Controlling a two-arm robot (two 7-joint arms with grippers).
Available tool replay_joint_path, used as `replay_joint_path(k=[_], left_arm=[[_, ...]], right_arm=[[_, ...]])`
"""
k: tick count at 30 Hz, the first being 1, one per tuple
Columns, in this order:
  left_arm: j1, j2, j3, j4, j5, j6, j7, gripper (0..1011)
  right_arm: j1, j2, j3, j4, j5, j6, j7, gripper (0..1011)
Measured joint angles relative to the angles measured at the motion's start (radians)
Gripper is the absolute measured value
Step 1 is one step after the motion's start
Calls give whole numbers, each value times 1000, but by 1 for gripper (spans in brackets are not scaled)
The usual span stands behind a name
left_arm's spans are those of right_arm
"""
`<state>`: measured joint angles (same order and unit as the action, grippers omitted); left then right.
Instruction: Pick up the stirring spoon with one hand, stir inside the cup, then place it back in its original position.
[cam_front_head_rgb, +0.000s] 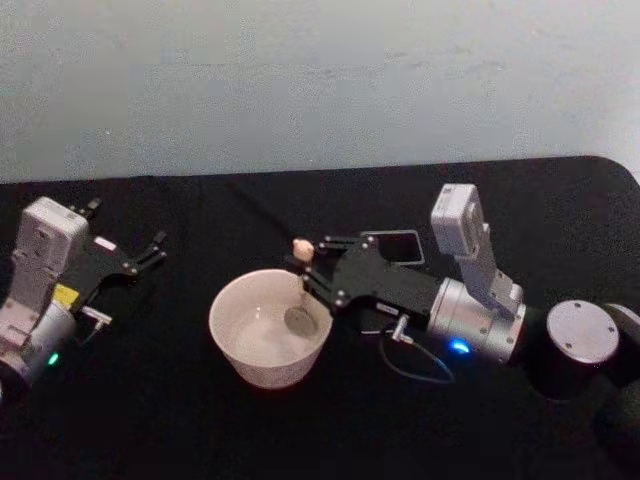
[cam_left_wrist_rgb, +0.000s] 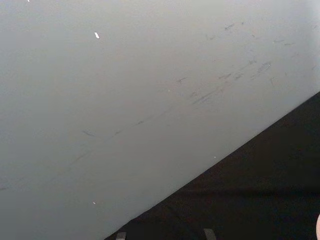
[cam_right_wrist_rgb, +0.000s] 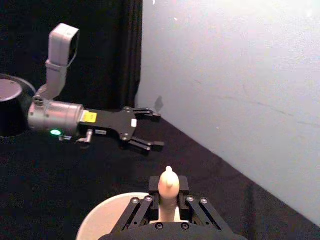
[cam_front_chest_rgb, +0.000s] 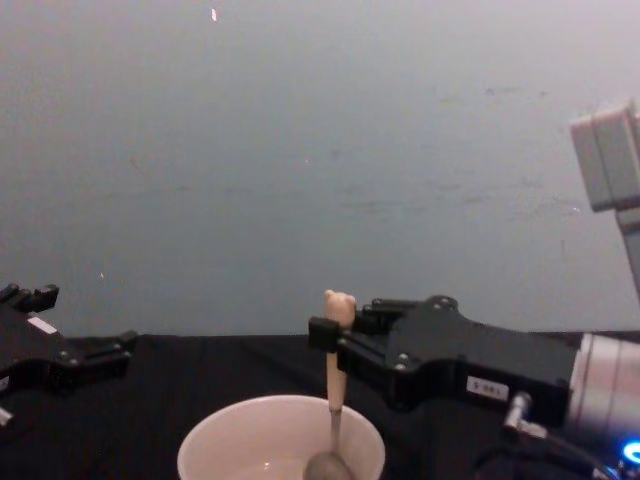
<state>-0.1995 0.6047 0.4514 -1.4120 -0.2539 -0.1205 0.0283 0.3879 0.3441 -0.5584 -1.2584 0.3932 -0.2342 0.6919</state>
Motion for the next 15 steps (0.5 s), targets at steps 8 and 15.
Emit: replay_joint_path(k=[8,15], left_arm=[[0,0,0,0,0,0,0,1001],[0,0,0,0,0,0,0,1001]], right_arm=[[-34,19,-13,-45,13,16,18,210],[-39,11,-38,-59,24,22,38,210]])
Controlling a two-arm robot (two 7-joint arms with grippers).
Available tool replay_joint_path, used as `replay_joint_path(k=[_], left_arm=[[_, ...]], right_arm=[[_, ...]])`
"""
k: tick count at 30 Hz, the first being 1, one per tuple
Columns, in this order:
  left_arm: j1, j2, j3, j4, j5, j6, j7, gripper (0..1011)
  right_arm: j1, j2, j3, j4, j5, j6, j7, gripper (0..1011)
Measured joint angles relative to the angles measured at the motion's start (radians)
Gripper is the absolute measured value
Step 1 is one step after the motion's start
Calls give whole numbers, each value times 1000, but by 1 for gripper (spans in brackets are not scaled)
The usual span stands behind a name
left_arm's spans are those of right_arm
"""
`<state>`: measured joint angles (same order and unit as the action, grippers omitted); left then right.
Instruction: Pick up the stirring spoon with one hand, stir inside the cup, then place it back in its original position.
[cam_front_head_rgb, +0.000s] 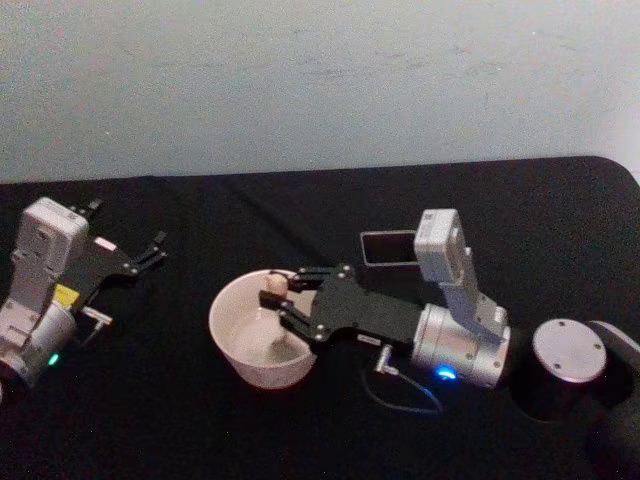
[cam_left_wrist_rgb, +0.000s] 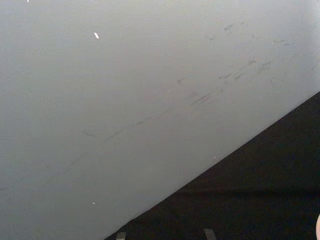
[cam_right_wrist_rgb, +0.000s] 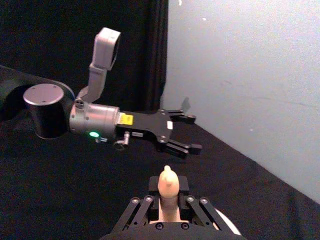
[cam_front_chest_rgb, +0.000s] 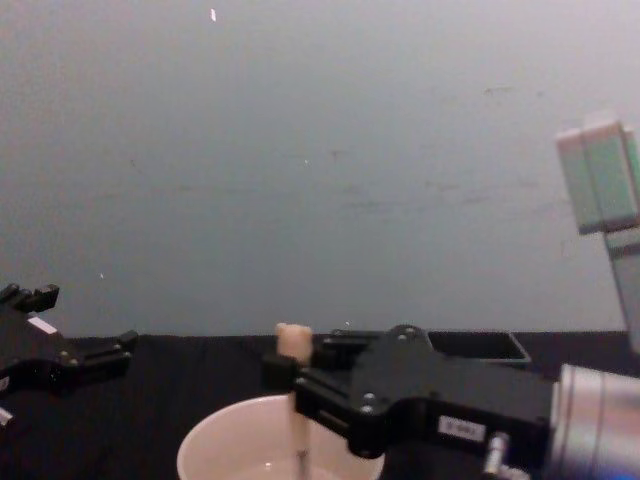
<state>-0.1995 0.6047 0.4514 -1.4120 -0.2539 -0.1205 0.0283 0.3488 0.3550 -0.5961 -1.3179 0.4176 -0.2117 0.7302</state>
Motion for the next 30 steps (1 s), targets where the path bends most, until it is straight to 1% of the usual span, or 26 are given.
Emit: replay_joint_path(k=[5,6,15,21,30], left_arm=[[0,0,0,0,0,0,0,1001],[0,0,0,0,0,0,0,1001],[0,0,0,0,0,0,0,1001],[0,0,0,0,0,0,0,1001],[0,0,0,0,0,0,0,1001]], right_arm=[[24,-27,-19,27,-3,-2,2,210],[24,-27,-19,27,-3,-2,2,210],[77,-70,-22,100,-16,-25,-13,210],[95,-81,-10,125,-19,-34,-24,210],[99,-80,9,134,-23,-38,-38,210]])
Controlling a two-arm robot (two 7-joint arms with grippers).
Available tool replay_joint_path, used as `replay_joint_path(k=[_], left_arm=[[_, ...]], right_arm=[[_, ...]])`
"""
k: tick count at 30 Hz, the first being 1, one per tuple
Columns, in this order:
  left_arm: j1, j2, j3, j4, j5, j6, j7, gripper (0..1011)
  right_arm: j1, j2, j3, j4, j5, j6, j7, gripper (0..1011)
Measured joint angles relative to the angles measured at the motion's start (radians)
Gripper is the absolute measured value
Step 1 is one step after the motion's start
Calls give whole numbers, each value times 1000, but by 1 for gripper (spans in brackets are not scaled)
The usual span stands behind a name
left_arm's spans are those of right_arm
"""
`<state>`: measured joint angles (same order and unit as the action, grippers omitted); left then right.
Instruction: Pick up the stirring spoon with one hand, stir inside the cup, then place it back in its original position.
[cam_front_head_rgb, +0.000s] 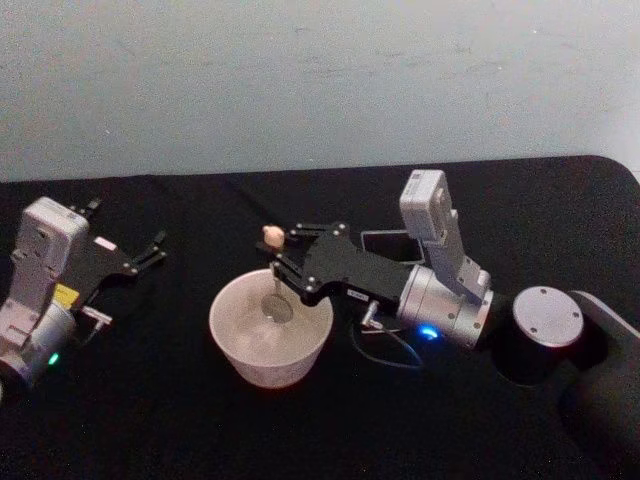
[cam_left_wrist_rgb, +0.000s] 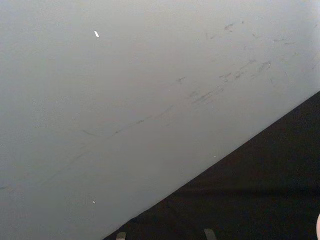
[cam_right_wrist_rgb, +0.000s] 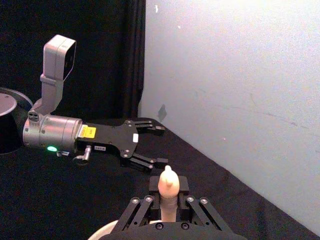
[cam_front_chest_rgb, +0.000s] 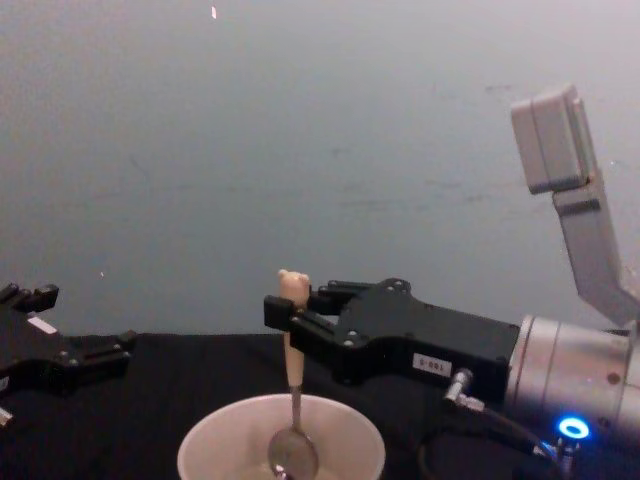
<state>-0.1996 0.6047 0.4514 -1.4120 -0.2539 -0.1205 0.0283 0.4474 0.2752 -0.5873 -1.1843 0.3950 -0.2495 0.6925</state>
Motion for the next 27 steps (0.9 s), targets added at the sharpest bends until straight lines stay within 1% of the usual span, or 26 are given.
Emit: replay_joint_path(k=[5,14,22,24,25,27], left_arm=[[0,0,0,0,0,0,0,1001],[0,0,0,0,0,0,0,1002],[0,0,0,0,0,0,0,1001],[0,0,0,0,0,0,0,1001],[0,0,0,0,0,0,0,1001],[0,0,0,0,0,0,0,1001]], right_arm=[[-6,5,8,-13,2,-1,0,210],[-20,33,30,-70,26,-7,11,210],[-29,60,64,-129,58,-23,14,210],[-31,72,82,-152,72,-29,13,210],[-31,72,82,-152,72,-29,13,210],[-33,82,96,-169,84,-33,11,210]])
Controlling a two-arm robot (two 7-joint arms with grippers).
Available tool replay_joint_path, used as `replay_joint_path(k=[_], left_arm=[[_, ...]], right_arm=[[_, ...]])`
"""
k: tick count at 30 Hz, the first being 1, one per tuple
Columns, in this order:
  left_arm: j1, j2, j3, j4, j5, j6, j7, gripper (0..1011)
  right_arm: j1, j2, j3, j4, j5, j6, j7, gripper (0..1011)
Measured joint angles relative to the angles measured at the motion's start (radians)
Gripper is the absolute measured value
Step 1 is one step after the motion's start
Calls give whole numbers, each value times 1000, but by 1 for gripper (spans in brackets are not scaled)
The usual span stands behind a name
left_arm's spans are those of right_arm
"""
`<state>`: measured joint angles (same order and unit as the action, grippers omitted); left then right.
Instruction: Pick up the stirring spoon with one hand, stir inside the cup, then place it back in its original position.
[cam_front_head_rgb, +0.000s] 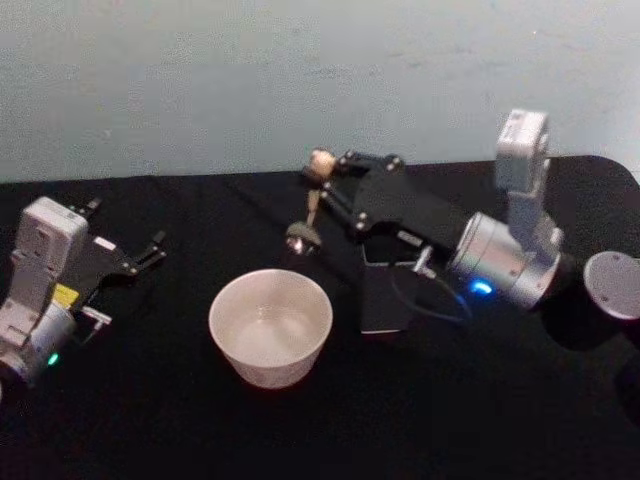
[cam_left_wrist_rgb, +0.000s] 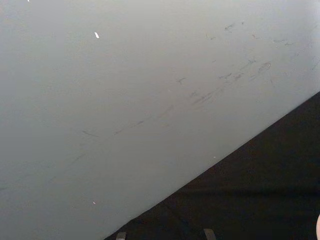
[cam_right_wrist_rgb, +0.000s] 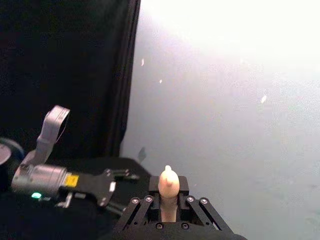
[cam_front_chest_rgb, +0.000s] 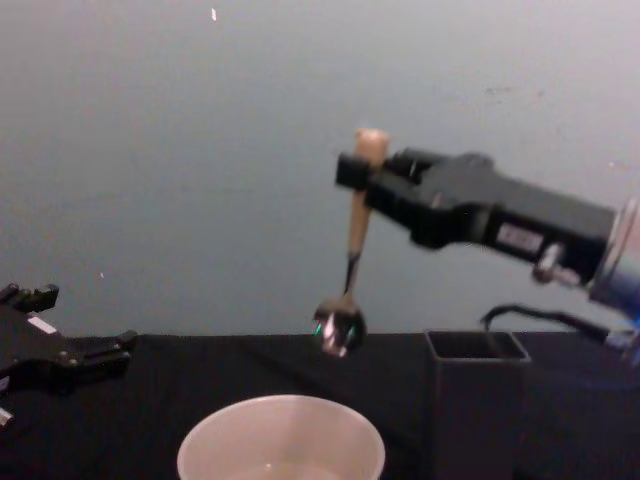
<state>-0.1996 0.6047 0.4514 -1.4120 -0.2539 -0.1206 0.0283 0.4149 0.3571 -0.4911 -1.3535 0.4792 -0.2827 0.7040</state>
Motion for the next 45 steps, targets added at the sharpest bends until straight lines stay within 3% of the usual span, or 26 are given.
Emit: replay_joint_path(k=[10,17,29,45], left_arm=[[0,0,0,0,0,0,0,1001],[0,0,0,0,0,0,0,1001],[0,0,0,0,0,0,0,1001],[0,0,0,0,0,0,0,1001]], right_arm=[[-18,57,73,-75,40,-17,-17,210],[-42,94,104,-99,43,-19,-29,210],[-89,131,121,-117,48,15,-33,210],[-109,132,121,-117,52,36,-42,210]])
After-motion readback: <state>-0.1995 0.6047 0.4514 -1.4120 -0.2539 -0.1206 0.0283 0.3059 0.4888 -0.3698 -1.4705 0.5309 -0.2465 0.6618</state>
